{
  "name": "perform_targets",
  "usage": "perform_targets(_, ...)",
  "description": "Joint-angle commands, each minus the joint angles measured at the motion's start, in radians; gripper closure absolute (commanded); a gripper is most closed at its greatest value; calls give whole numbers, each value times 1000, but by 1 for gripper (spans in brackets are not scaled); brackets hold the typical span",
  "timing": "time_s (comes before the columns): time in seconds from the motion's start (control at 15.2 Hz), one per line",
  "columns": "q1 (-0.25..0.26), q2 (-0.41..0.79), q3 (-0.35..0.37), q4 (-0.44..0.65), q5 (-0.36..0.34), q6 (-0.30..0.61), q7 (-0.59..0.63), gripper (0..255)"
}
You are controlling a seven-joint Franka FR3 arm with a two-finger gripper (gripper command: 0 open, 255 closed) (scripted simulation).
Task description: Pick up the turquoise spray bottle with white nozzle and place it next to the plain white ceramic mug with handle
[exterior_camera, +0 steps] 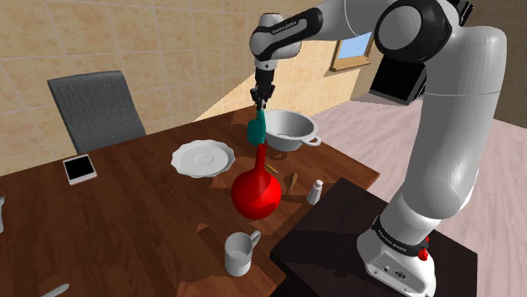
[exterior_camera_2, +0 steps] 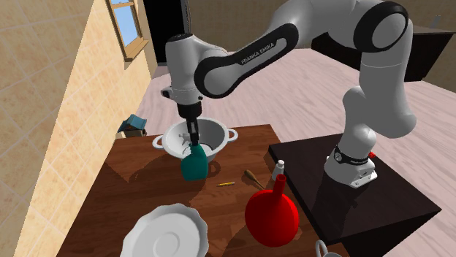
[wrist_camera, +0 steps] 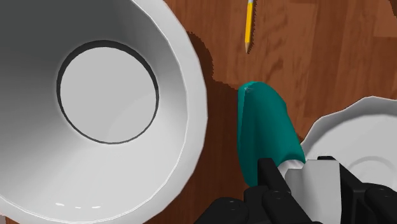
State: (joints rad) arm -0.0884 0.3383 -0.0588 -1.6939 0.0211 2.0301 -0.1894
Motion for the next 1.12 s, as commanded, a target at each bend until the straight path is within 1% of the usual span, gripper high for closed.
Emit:
perform_targets(0.0, 0, -9, 0, 15, -1, -25, 1, 255)
perform_targets(1.06, 0, -45, -2, 181, -4, -226, 3, 255)
